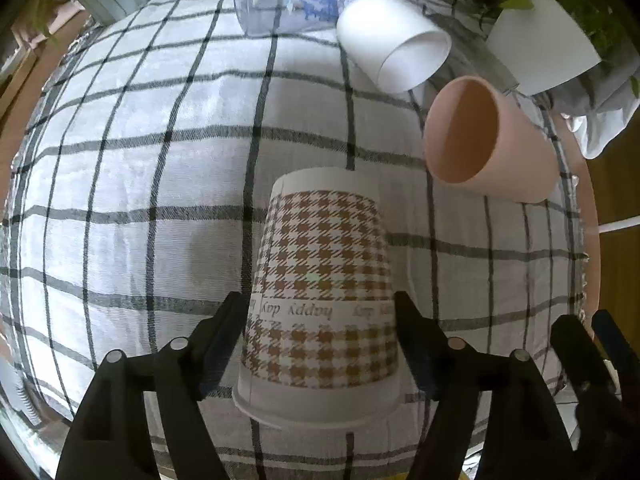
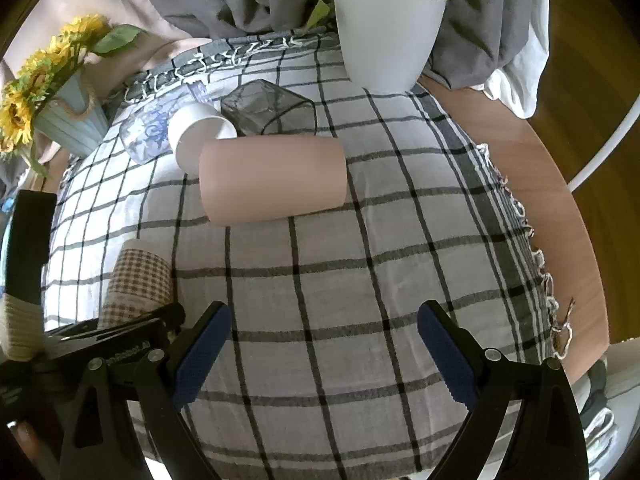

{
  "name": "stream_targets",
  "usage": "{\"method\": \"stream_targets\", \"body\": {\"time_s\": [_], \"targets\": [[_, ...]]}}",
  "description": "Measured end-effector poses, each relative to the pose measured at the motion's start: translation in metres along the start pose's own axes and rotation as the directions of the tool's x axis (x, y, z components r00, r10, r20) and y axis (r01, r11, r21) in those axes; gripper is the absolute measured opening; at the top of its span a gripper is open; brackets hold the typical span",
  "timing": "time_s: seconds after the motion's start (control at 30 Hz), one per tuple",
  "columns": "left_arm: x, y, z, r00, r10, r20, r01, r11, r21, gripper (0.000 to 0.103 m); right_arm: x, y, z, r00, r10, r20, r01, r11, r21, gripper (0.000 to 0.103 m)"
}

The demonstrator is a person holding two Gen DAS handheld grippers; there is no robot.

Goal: Flip cup upside down
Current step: 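Lift the houndstooth cup with the left gripper toward the right gripper, then grasp the houndstooth cup with the right gripper while the left gripper releases it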

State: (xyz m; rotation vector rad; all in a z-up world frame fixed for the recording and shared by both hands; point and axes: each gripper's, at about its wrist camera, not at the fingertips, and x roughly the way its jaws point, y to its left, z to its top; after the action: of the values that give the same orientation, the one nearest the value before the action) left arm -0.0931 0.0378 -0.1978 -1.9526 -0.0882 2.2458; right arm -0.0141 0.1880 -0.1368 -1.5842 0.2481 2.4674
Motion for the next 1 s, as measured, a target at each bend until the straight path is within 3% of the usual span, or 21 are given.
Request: {"method": "stream_targets", "body": {"time_s": [0.1,0.27,0.47,0.7,1.0], "targets": [[-0.014,-0.002,0.000,1.000,-0.002,0.026,0.002,1.000,0.020,0.083,-0.016,-0.001,0.003,0.999,0.006,0.035,-0.006,1.000,0.009,0.095],[-0.053,-0.001,-0.002,0.991,0.019,0.135,-0.025,0.999,0.045,0.088,-0.056,-0.001,0.011,0.991,0.025,0.133,-0.030,0.999,0.034,0.095],[-0.102,0.040,-0.009,0.950,0.135,0.283,-0.148,0.989,0.024,0.095,-0.068,0.017,0.020,0.984,0.082,0.161,-0.082,0.997,-0.009,0.095],[-0.114,0.080,-0.015,0.929,0.196,0.314,-0.195,0.980,-0.035,0.095,-0.041,0.065,0.032,0.974,0.226,0.032,-0.223,0.971,-0.086,0.095],[-0.103,0.122,-0.013,0.935,0.220,0.279,-0.209,0.975,-0.068,0.095,0.005,0.111,0.045,0.947,0.283,-0.153,-0.300,0.948,-0.102,0.091]]}}
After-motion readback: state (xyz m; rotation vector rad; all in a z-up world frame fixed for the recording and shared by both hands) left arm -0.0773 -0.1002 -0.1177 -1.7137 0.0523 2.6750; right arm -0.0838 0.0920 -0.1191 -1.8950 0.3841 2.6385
